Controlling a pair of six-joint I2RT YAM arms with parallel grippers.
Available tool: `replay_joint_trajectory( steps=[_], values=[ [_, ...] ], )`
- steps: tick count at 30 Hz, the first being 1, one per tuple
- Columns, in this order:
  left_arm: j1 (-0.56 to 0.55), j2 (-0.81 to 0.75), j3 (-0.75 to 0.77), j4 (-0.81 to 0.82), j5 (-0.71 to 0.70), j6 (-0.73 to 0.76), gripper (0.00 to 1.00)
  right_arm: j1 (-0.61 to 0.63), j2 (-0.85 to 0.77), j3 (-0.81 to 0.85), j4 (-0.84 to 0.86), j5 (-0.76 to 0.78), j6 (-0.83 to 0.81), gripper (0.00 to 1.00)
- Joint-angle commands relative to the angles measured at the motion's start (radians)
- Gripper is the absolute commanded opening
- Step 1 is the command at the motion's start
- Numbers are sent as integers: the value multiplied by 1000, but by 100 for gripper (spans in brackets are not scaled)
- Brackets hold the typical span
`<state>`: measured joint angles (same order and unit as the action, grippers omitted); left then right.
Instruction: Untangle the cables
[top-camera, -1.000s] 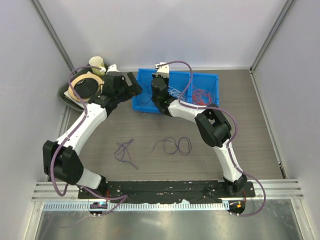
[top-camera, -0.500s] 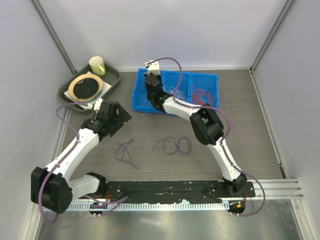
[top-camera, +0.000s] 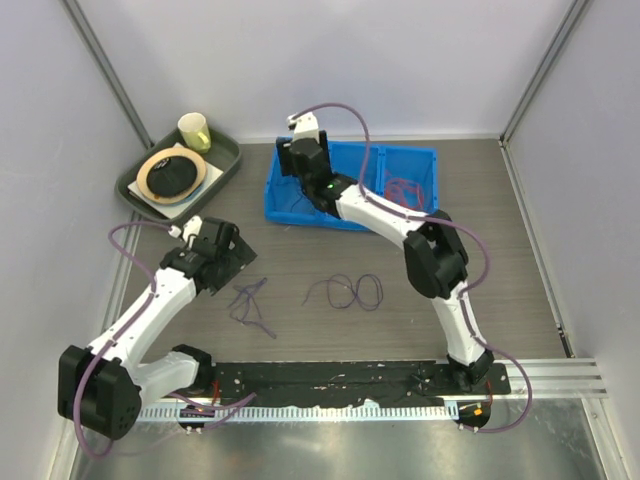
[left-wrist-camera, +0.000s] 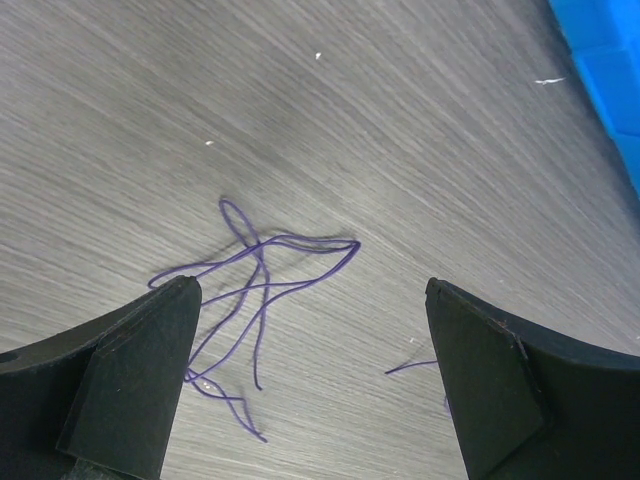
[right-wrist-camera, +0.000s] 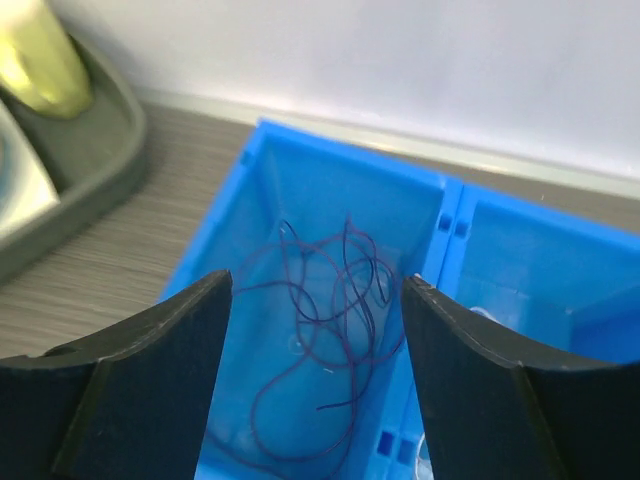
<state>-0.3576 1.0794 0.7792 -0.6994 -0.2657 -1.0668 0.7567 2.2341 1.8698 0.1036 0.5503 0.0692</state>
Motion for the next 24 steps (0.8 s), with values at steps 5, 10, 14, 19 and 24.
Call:
replay_joint_trajectory(
  steps=[5,10,14,19,24],
  values=[
    [-1,-21,-63,-43,16,-2,100,13,-382,-82,-168,-78,107,77],
    [-1,-12,-115,-2,88,2,100,13,-569,-297,-170,-78,158,77],
    [-1,13,-144,-3,118,36,100,13,-817,-532,-133,-117,240,77],
    [-13,114,-189,11,171,31,96,13,-1025,-834,-59,-150,357,77],
    [-93,249,-152,47,158,24,70,13,-1145,-960,-81,-139,426,77]
  ],
)
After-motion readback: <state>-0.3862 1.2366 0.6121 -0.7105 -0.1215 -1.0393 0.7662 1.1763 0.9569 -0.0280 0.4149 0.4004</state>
